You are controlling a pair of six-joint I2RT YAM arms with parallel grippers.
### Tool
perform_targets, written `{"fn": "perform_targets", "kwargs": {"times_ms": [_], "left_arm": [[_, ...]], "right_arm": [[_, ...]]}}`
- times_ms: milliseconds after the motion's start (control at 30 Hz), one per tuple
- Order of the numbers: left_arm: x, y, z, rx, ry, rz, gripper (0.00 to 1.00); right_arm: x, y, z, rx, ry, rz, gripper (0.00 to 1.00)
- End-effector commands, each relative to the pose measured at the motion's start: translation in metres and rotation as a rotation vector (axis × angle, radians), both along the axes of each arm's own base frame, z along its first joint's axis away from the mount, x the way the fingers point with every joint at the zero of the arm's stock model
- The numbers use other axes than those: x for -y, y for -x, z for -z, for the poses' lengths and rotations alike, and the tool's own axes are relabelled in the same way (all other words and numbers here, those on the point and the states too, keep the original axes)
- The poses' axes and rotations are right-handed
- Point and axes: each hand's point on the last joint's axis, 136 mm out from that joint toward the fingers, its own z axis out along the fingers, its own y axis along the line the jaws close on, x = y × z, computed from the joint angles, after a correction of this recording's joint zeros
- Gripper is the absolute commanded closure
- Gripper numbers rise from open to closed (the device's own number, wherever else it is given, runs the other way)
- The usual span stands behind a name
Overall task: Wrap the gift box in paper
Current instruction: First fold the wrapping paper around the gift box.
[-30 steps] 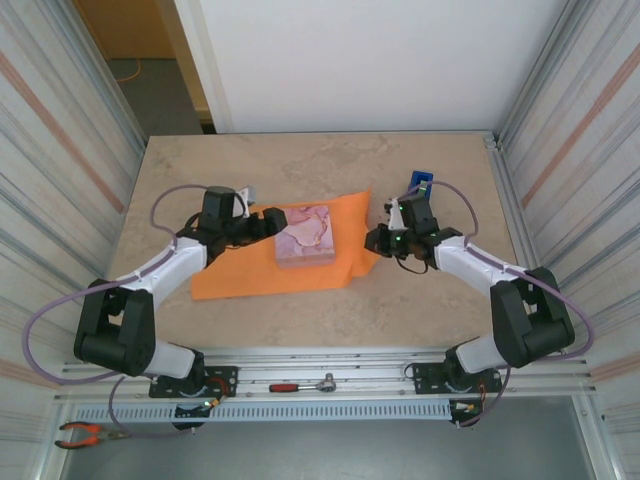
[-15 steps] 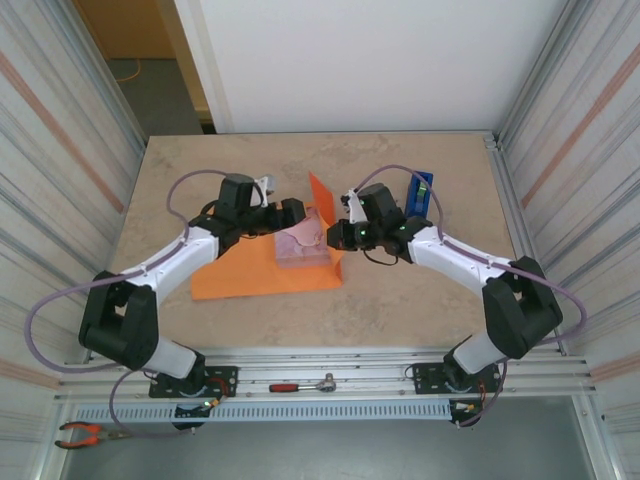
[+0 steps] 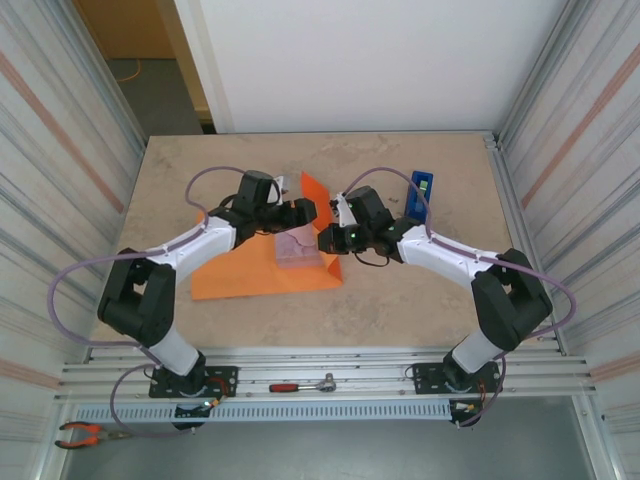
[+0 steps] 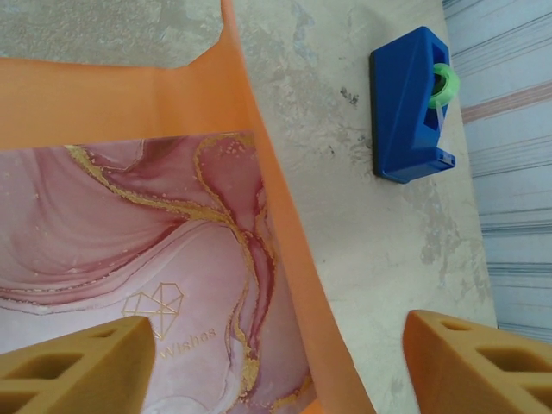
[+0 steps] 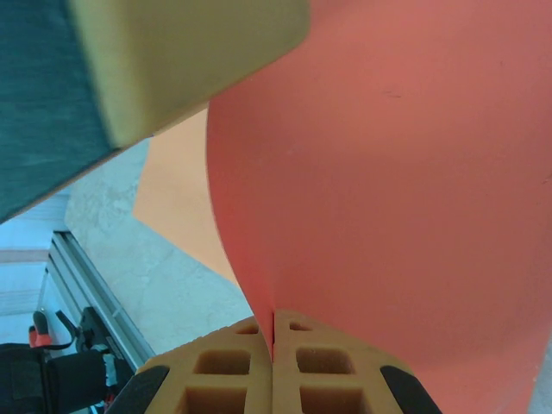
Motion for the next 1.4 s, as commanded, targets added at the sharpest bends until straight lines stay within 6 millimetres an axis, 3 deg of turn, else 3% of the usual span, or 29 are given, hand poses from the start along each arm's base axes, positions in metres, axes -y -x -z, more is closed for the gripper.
{"fn": "perform_targets", "kwargs": {"times_ms": [0, 133, 233, 300, 467, 600, 900, 1133, 1367], "left_arm": [[0.008, -0.010, -0.008, 0.032, 0.008, 0.007, 0.37], [0.012, -0.010, -0.002, 0.029, 0.008, 0.032, 0.68], [0.008, -0.010, 0.002, 0.021, 0.000, 0.045, 1.00], [0.001, -0.009, 0.005, 0.019, 0.001, 0.037, 1.00], [-0.020, -0.004, 0.008, 0.024, -0.006, 0.011, 1.00], [-0.030, 0.000, 0.013, 0.021, -0.011, -0.007, 1.00], [-0.038, 0.006, 0.023, 0.008, -0.040, -0.021, 1.00], [-0.042, 0.007, 0.026, 0.008, -0.055, -0.031, 1.00], [-0.056, 0.004, 0.024, 0.015, -0.062, -0.066, 0.98]], "right_arm": [[-0.010, -0.003, -0.008, 0.006, -0.021, -0.002, 0.95], [-0.010, 0.000, -0.007, 0.001, -0.020, -0.018, 0.89], [0.000, 0.000, -0.014, 0.009, -0.008, -0.033, 0.55], [0.016, -0.005, -0.020, 0.008, -0.029, -0.005, 0.43], [0.046, -0.019, -0.026, -0.008, -0.079, 0.059, 0.36], [0.044, -0.030, -0.013, -0.048, -0.087, 0.057, 0.39], [0.002, -0.048, 0.005, -0.069, -0.086, 0.009, 0.60], [-0.021, -0.050, 0.036, -0.117, -0.053, -0.009, 0.78], [-0.023, -0.043, 0.060, -0.155, -0.019, -0.015, 0.85]]}}
